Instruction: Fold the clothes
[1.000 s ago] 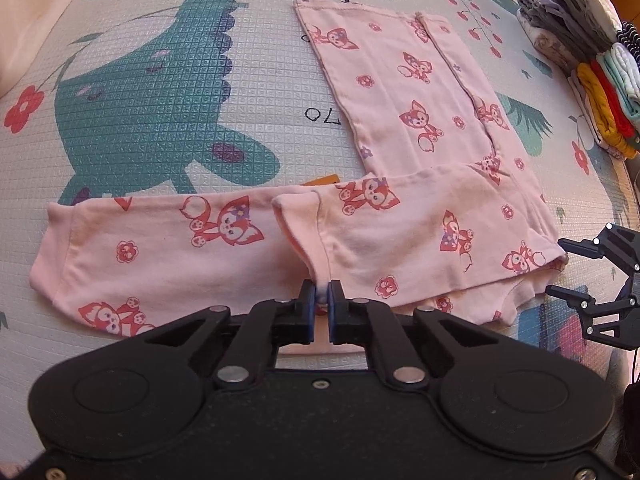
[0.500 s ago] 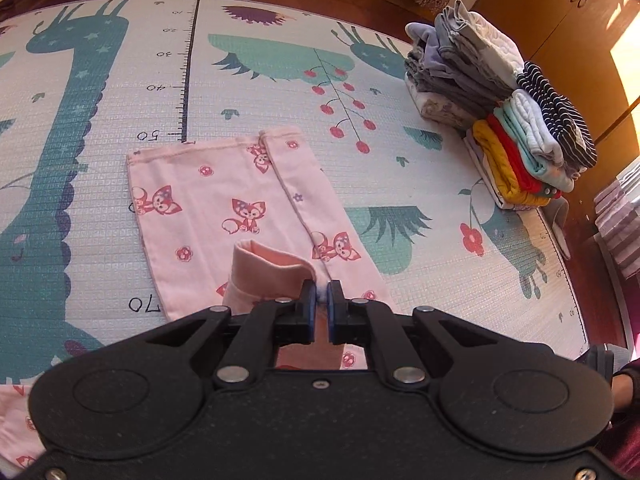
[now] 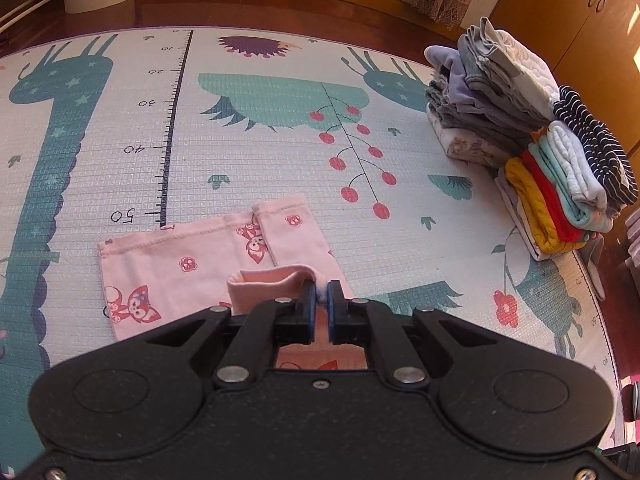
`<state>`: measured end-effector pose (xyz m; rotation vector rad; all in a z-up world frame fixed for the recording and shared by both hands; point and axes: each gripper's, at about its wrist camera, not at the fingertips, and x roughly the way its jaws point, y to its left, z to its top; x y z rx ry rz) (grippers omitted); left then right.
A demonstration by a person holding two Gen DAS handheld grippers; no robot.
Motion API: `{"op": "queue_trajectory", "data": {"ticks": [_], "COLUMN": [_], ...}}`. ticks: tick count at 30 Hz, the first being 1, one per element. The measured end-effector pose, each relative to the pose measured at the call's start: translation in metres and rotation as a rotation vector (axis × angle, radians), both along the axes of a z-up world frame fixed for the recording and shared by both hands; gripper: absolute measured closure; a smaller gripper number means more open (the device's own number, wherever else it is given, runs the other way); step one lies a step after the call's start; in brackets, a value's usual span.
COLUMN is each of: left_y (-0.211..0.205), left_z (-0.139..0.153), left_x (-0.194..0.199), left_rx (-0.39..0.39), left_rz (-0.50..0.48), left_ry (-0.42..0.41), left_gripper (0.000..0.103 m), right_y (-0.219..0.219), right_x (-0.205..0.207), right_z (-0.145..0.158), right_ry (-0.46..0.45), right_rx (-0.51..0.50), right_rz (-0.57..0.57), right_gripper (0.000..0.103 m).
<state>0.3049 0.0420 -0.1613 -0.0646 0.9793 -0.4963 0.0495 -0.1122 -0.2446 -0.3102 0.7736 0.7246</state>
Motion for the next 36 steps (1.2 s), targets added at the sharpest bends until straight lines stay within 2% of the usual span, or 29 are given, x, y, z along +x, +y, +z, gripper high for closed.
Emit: {"op": "queue_trajectory", "data": {"ticks": [12, 18, 26, 30, 36], "left_y": [-0.026, -0.032, -0.039, -0.044, -0.05], "left_z": [-0.021, -0.033, -0.051, -0.06, -0.066], "left_x": [0.031, 0.044, 0.061, 0.064, 0.068], "left_rx": [0.038, 0.058, 0.087, 0.115, 0.136], "left_rz": [0.044, 0.084, 0.114, 0.11, 0.087], "left_ry": [-0.021, -0.017, -0.008, 0.0, -0.008], "left_gripper": [0.1, 0.1, 0.1, 0.1, 0.1], "right_y": [-0.008, -0.016, -0.019, -0.012, 0.016], "right_x": [0.006, 0.014, 0.011, 0.004, -0.031], "right_z": [-0.001, -0.004, -0.006, -0.006, -0.009], "right_ry": [0.03, 0.076, 0.092, 0.039, -0.229], "right_rx": [0.036, 0.069, 0.08, 0.027, -0.215], "right_rz": [-0.015, -0.056, -0.058, -0.018, 0.178], "right_gripper": [0.054, 0.053, 0.052, 0.051, 0.051]}}
